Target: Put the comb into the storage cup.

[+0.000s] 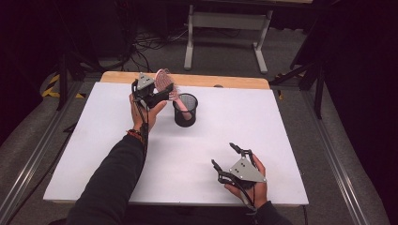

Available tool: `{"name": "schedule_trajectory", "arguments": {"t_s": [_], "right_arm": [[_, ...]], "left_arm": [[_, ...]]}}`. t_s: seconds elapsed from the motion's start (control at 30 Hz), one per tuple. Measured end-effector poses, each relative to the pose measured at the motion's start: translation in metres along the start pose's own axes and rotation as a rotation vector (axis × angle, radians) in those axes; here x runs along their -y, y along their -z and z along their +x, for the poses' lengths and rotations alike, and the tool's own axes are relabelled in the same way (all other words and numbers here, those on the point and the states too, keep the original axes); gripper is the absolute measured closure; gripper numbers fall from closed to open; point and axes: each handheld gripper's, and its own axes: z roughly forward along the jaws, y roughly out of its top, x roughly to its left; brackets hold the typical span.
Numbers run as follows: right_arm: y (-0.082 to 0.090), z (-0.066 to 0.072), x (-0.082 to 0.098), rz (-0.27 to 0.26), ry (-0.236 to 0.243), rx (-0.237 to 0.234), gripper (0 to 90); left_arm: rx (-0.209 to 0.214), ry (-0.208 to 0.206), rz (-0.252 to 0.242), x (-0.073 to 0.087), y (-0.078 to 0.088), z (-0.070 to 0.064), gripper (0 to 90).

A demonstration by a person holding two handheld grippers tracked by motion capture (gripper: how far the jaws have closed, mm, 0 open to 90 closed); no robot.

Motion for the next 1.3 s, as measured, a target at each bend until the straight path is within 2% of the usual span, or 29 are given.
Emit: {"name": "schedule_trajectory", "arguments": {"t_s": [0.23, 0.43, 0.6, 0.9, 1.3], "right_arm": [[0.000, 0.000, 0.000, -0.001, -0.003, -0.001, 21.7], [0.001, 0.000, 0.000, -0.008, -0.002, 0.004, 21.8], [0.002, 0.000, -0.001, -0.015, -0.006, 0.008, 22.2], [0.002, 0.000, -0.001, -0.015, -0.008, 0.002, 22.4], [0.002, 0.000, -0.001, -0.016, -0.008, 0.006, 22.4]], "left_arm": [[-0.007, -0.018, -0.014, -0.003, 0.003, -0.002, 36.1], [-0.012, -0.054, -0.025, -0.009, 0.007, -0.002, 31.6], [-0.001, -0.086, -0.034, -0.013, 0.012, -0.003, 28.8], [0.027, -0.119, -0.069, -0.021, 0.023, 0.000, 23.1], [0.055, -0.169, -0.061, -0.028, 0.037, 0.002, 19.2]]}}
